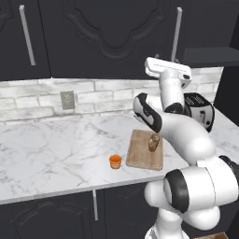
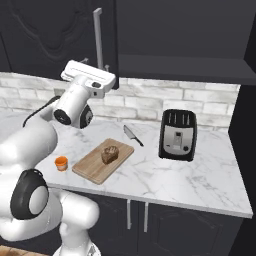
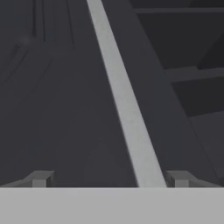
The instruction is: Pick the bread, place it on the cutting board, pick the jam, place it on the counter, and close the cabinet.
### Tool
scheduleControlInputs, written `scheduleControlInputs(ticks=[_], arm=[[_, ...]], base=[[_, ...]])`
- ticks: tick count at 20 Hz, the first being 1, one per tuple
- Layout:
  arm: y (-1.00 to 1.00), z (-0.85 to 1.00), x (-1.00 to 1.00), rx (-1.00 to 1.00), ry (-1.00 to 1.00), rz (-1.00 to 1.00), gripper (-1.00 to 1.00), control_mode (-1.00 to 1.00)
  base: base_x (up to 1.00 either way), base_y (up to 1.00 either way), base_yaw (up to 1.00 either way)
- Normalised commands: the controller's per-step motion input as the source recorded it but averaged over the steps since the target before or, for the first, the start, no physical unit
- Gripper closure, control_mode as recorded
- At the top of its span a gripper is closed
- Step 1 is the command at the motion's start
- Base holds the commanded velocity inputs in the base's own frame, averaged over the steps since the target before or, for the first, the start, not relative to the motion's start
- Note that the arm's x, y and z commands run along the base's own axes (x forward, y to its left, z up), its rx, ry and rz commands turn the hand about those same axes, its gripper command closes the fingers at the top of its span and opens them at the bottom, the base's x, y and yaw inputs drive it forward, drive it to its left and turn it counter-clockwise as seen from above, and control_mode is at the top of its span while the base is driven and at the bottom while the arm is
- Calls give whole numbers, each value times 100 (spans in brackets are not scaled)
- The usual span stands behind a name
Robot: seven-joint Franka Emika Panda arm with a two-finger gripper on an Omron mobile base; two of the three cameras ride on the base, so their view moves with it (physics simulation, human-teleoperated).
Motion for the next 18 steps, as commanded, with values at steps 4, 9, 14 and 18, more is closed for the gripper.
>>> scheduleControlInputs(ticks=[4, 9, 14, 18], arm=[[-16, 0, 33, 0, 0, 7, -100, -100], [-14, 0, 32, 0, 0, 7, -100, -100], [-15, 0, 29, 0, 0, 7, -100, -100], [-10, 0, 20, 0, 0, 7, -100, -100]], base=[[0, 0, 0], [0, 0, 0], [0, 0, 0], [0, 0, 0]])
